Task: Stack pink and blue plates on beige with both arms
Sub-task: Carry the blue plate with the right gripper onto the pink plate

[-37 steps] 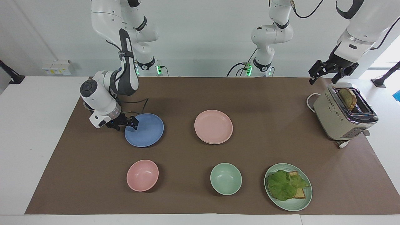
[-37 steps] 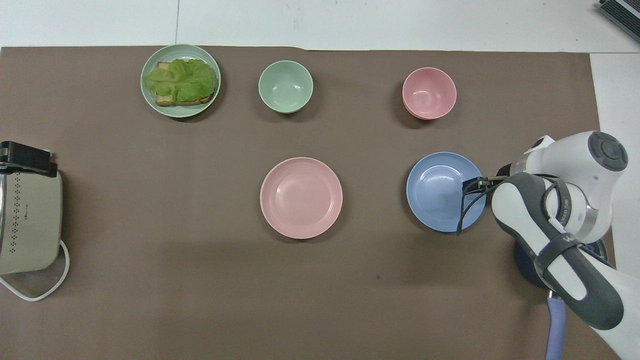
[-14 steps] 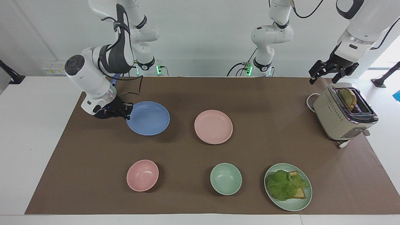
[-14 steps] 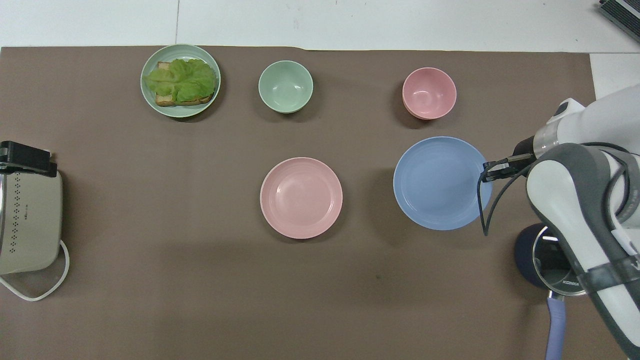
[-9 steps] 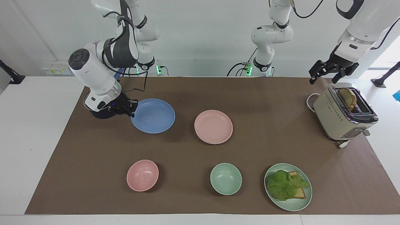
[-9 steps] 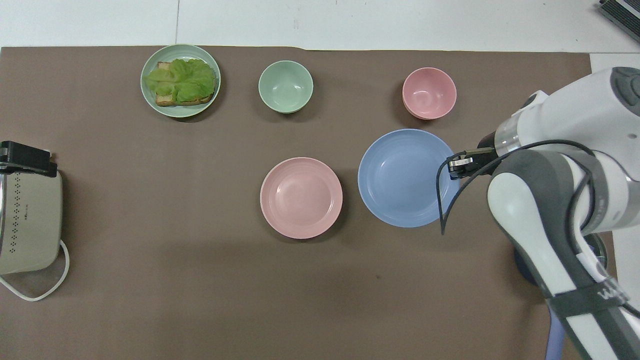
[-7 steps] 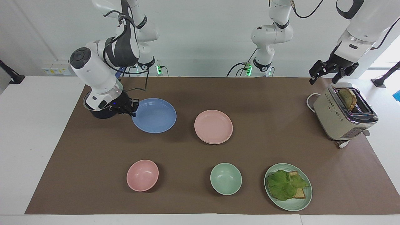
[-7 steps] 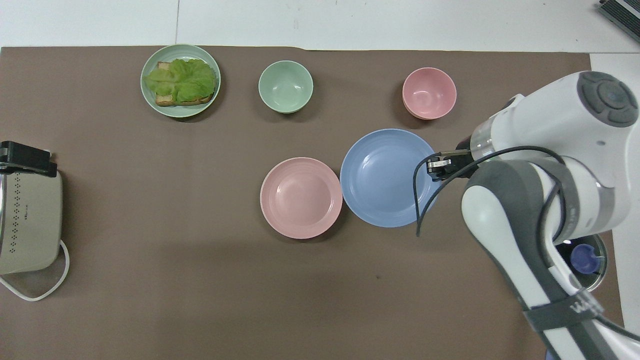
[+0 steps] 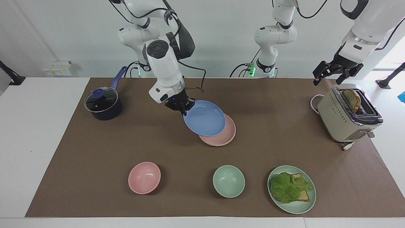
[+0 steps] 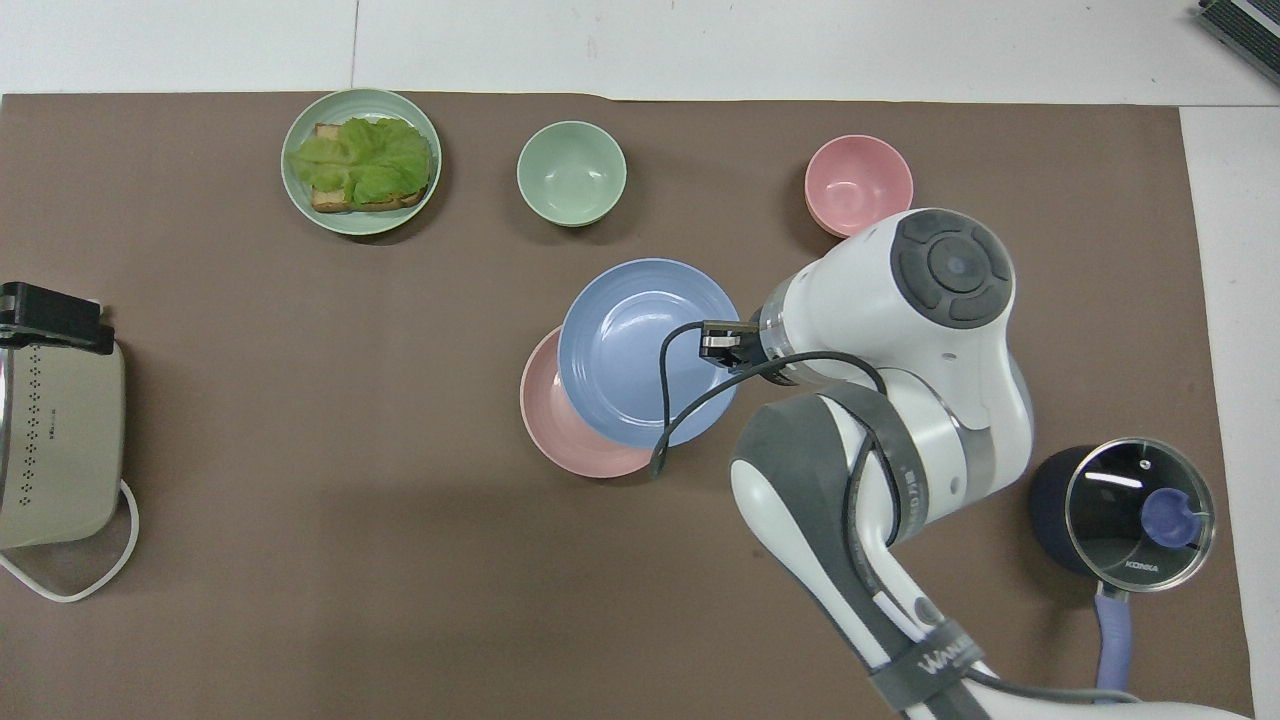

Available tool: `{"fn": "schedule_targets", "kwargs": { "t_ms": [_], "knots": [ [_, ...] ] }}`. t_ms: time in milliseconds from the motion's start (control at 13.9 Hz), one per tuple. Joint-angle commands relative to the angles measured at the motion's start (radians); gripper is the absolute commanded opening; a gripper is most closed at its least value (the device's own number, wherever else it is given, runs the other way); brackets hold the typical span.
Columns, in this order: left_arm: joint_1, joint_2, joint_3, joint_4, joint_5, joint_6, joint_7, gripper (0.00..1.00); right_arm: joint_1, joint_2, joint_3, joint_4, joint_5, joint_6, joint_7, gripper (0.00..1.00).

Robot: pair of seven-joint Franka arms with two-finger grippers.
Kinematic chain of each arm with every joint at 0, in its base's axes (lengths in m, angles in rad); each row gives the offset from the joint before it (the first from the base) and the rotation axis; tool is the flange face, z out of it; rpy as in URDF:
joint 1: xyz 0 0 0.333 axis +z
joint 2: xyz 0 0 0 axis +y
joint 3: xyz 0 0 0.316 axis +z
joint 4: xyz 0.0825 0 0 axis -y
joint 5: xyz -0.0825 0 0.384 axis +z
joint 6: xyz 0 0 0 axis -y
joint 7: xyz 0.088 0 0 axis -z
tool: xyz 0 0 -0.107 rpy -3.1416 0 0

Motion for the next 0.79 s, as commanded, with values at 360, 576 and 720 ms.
{"fn": "schedule_targets", "kwargs": {
  "t_ms": [360,576,720],
  "knots": [
    [0.003,-0.010,-0.002,0.006,0.012,-0.020,-0.010,1.00,0.037,0.109,0.012,-0.010,0.021,0.096,0.021,0.00],
    [0.003,-0.010,-0.002,0.006,0.012,-0.020,-0.010,1.00,0.047,0.129,0.015,-0.023,0.022,0.122,0.017,0.00],
    [0.003,-0.010,-0.002,0.006,0.012,-0.018,-0.010,1.00,0.060,0.136,0.015,-0.030,0.022,0.131,0.009,0.00]
  ]
}}
